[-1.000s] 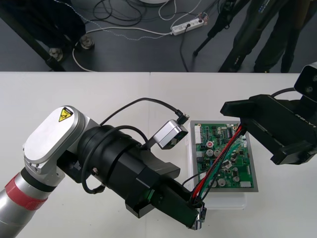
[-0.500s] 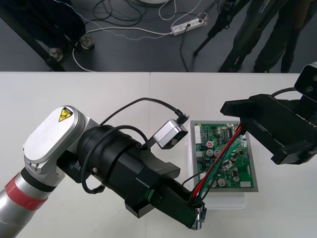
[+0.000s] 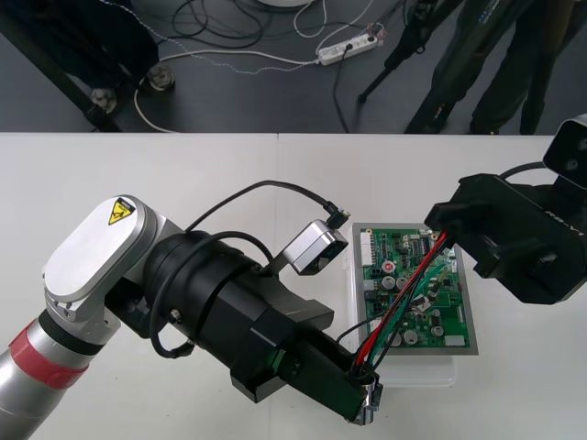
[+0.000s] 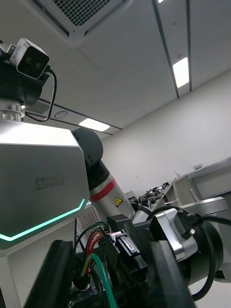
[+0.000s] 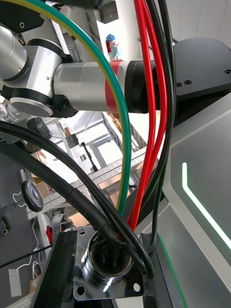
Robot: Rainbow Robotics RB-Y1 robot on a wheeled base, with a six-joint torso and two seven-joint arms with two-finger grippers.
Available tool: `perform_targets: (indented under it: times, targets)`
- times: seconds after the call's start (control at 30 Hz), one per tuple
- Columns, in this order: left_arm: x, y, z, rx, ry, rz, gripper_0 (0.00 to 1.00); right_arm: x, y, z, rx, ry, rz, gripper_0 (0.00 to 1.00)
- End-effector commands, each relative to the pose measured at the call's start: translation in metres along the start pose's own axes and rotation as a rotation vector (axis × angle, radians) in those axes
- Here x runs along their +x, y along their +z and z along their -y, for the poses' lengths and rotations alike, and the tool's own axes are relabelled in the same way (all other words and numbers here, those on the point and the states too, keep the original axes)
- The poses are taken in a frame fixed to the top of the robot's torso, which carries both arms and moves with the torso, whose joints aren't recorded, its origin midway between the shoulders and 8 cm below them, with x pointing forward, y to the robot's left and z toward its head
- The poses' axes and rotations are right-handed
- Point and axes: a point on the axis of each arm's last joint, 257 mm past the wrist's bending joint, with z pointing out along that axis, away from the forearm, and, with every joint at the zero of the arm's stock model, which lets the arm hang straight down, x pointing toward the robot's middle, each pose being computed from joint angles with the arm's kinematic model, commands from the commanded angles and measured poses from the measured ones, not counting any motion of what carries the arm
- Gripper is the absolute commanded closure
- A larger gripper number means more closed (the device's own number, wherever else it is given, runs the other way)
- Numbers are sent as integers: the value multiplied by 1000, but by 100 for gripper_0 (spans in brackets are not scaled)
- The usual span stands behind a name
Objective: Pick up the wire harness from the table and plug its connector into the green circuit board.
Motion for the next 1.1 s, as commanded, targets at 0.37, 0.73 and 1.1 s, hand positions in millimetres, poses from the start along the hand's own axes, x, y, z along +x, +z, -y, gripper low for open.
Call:
perform_targets:
  times: [0.37, 0.73, 1.1]
  targets:
    - [-18, 15, 10, 33, 78, 15, 100, -12, 20, -10, -82, -37, 52, 100]
    - [-24, 15, 8, 25, 87, 37, 100, -14, 20, -11, -82, -55, 57, 100]
    - [-34, 15, 4, 6, 130, 77, 0, -14, 20, -11, -82, -59, 58, 100]
